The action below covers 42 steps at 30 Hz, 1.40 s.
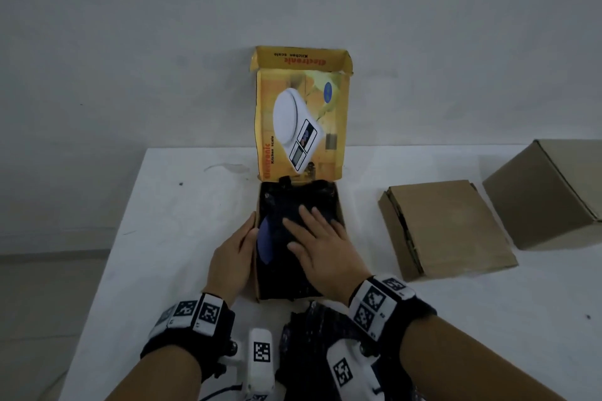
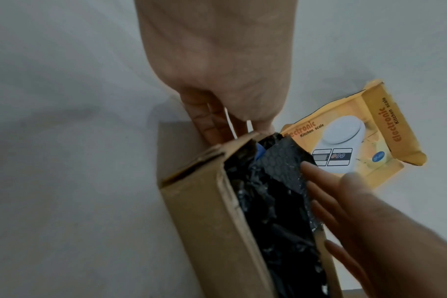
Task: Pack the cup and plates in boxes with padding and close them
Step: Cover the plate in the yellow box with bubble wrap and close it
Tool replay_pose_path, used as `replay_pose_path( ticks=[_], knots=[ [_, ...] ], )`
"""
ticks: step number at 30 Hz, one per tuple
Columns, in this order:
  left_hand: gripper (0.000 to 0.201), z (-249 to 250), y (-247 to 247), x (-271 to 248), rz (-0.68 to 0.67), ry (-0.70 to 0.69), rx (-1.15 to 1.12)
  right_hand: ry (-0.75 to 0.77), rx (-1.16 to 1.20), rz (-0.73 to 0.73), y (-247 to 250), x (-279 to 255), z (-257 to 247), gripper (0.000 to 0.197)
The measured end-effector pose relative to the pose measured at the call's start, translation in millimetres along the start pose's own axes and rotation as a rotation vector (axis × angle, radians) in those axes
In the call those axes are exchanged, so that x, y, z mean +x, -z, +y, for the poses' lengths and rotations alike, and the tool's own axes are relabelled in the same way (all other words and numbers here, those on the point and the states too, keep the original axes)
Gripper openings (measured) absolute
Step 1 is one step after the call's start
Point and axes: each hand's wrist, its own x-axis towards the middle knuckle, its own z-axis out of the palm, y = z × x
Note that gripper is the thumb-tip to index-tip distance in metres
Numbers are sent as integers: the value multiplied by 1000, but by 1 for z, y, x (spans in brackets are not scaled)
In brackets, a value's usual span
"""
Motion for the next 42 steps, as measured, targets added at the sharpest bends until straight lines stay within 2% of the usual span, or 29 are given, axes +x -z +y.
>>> replay_pose_path(
  ticks=[2,4,6,8,12,17,20,23,28,30,32,33,35,36,38,40,42],
  knots=[
    [41,0,0,-1,2,5,8,-34,-137,3,-3,7,6,71],
    [42,2,1,-1,1,0,21,-57,-226,-71,-9,9,10,85],
    [43,3,1,-1,-3,-2,15,-25,-298,-162,-16,9,11,92],
    [43,4,1,-2,-5,3,-6,21,-350,-191,-21,8,13,98],
    [42,4,2,-2,-9,6,-24,43,-329,-195,-16,9,14,98],
    [44,5,0,-4,11,-27,4,-97,-338,-164,-10,12,9,105],
    [49,9,-2,-6,21,-155,133,-197,-336,-149,-20,8,6,103],
    [53,9,-4,-2,0,-279,249,-235,-321,-149,-26,5,5,105],
    [53,8,-4,-2,7,-273,261,-234,-307,-184,-22,6,3,100],
    [51,9,-5,-4,14,-244,250,-210,-232,-149,-14,4,3,97],
    [51,9,-6,-6,25,-177,237,-178,-85,-19,0,-1,8,93],
    [51,9,-6,-7,31,-139,234,-143,20,70,9,-6,11,85],
    [49,9,-6,-9,40,-110,238,7,206,195,22,-21,18,44],
    [48,10,-6,-9,38,-111,242,89,236,172,24,-29,21,28],
    [47,11,-7,-10,17,-97,263,212,187,-6,26,-47,20,23],
    [47,13,-7,-11,3,-59,289,303,47,-208,19,-60,17,29],
    [47,15,-7,-12,-4,-39,318,363,-90,-301,7,-68,18,46]
  ],
)
